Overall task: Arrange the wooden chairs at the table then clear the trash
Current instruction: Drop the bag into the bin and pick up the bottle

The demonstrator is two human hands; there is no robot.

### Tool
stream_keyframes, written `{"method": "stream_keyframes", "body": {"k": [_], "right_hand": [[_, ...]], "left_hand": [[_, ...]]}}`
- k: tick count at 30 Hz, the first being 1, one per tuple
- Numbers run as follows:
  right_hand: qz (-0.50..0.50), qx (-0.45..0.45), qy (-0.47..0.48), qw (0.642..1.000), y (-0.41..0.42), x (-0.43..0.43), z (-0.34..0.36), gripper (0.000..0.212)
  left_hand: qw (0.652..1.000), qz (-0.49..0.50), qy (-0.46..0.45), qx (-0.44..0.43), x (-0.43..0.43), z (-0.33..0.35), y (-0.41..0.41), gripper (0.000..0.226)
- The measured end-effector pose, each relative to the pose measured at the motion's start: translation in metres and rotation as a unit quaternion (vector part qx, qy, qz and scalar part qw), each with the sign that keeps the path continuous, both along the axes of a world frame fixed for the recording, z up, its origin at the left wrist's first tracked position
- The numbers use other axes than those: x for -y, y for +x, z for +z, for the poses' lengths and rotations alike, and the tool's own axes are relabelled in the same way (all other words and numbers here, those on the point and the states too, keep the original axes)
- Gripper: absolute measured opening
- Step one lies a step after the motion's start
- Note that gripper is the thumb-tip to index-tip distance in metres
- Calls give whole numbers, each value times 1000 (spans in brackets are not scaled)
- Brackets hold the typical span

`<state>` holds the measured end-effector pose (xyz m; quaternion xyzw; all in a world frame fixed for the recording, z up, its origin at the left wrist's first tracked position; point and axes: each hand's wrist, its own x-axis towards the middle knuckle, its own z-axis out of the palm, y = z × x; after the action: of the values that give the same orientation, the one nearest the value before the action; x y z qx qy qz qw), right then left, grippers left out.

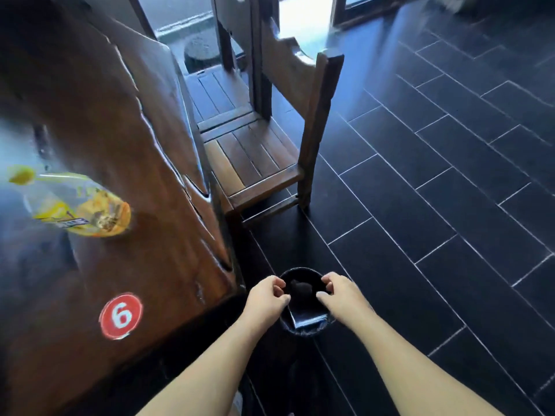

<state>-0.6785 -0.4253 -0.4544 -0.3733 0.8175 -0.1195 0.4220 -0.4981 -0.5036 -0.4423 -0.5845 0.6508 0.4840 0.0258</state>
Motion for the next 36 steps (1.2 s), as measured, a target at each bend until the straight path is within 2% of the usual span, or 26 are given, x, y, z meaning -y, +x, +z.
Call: {"method": "stream_keyframes", "body": {"k": [4, 9, 14, 22, 30, 36], "right_hand": [[27, 2, -37, 999, 8, 1, 73, 40], [10, -20, -87, 996, 11, -1, 150, 45], [104, -99, -81, 986, 15, -10, 197, 46], [136, -128, -86, 979, 29, -10, 228, 47], [197, -93, -177, 960, 68, 47, 243, 42], [261, -71, -188, 944, 129, 113, 243, 46]], "left_hand": [[997, -51, -58, 24, -2, 75, 12, 32], [978, -125, -145, 77, -8, 145, 38, 39], [970, -136, -178, 95, -3, 189, 53, 40], [960, -145, -215, 110, 0, 217, 54, 38], [964, -88, -221, 121, 17, 224, 98, 30], [965, -24, -225, 134, 75, 231, 168, 48]]}}
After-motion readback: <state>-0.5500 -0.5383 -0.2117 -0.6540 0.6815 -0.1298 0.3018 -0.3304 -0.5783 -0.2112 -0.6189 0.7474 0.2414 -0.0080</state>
